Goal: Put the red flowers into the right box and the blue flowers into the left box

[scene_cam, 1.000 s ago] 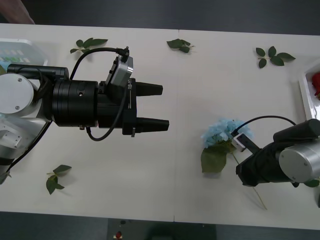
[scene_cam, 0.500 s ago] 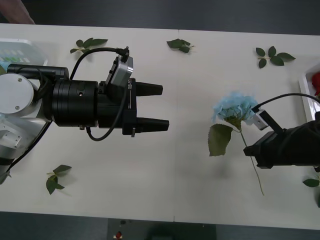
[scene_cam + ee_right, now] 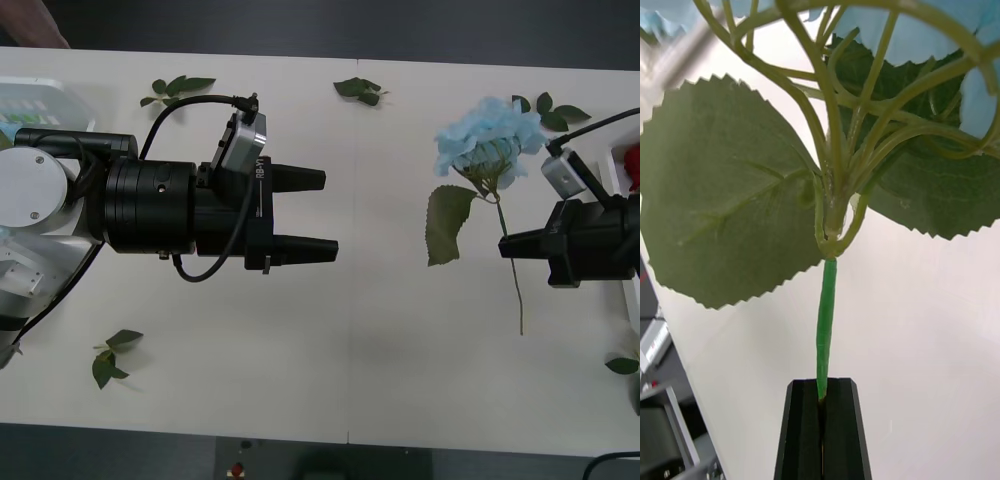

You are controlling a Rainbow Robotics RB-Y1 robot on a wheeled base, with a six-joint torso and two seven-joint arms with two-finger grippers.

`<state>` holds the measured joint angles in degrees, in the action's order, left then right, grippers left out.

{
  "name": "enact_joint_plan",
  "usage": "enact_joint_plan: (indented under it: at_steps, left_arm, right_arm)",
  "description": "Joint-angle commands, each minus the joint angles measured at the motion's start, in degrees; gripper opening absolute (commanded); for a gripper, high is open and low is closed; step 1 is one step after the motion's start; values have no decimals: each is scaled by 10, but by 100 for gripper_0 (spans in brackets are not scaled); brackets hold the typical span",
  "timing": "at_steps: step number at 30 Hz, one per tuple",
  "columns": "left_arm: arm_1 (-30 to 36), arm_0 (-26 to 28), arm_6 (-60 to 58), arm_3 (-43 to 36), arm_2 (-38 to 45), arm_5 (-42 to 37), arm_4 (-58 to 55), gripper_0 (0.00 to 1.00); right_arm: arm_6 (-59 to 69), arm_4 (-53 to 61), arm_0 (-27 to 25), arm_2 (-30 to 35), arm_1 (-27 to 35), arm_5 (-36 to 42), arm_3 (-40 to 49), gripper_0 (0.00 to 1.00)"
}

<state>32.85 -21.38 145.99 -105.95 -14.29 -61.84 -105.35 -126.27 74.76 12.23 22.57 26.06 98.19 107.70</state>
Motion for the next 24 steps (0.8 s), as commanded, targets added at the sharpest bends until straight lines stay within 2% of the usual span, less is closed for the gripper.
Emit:
enact_joint_plan:
  at_steps: [1, 10, 11, 13, 17, 24]
  left_arm:
    - [10, 0, 23, -17, 2, 3, -8, 100]
    - [10, 0, 23, -17, 2, 3, -8, 100]
    - [-1, 20, 22, -5, -9, 5, -10, 100]
    - [-7, 20, 22, 0, -13, 7, -18, 100]
    - [-8, 12, 23, 16, -34, 18, -64, 100]
    - [-14, -24, 4, 21, -53, 45, -43, 100]
  right_arm:
    - [-17, 57, 39, 8, 2, 5, -21, 0]
    - [-6, 153, 108, 19, -4, 5, -88, 0]
    - [-2, 164, 117, 19, -4, 5, -97, 0]
    - [9, 181, 132, 17, -5, 5, -112, 0]
    - [51, 203, 161, 14, -4, 5, -128, 0]
    - [154, 225, 198, 8, -11, 3, -128, 0]
